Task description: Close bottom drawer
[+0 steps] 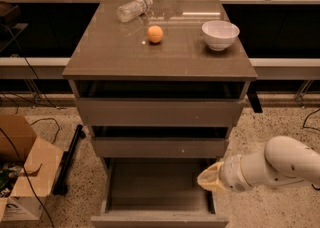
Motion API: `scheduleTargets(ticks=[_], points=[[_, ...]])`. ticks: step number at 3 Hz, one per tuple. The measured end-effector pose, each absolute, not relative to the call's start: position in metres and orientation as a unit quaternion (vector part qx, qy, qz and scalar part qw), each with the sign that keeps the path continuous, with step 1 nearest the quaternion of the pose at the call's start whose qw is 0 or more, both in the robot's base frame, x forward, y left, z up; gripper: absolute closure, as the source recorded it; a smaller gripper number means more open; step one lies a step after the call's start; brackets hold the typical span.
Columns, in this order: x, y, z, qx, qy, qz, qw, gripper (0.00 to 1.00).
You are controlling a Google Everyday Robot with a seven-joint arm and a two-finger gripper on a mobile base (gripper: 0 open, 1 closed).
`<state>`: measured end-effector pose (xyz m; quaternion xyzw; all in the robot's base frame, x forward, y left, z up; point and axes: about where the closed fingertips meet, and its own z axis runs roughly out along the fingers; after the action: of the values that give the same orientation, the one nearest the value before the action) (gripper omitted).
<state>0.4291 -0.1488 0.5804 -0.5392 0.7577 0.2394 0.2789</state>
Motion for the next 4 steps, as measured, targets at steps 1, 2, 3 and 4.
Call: scheduleTargets(ticks=[1,2,3,4], points=[[0.424,-0.144,0.560,-0.531,0.759,0.260,0.272,1.00],[0.423,-0.140,0.539,-0.530,0.770,0.258,0.246,1.00],[0.414,-0.136,0.496,-0.514,0.781,0.280,0.216,1.00],[0.397,-0.137,0.446,-0.492,0.796,0.297,0.193,1.00]])
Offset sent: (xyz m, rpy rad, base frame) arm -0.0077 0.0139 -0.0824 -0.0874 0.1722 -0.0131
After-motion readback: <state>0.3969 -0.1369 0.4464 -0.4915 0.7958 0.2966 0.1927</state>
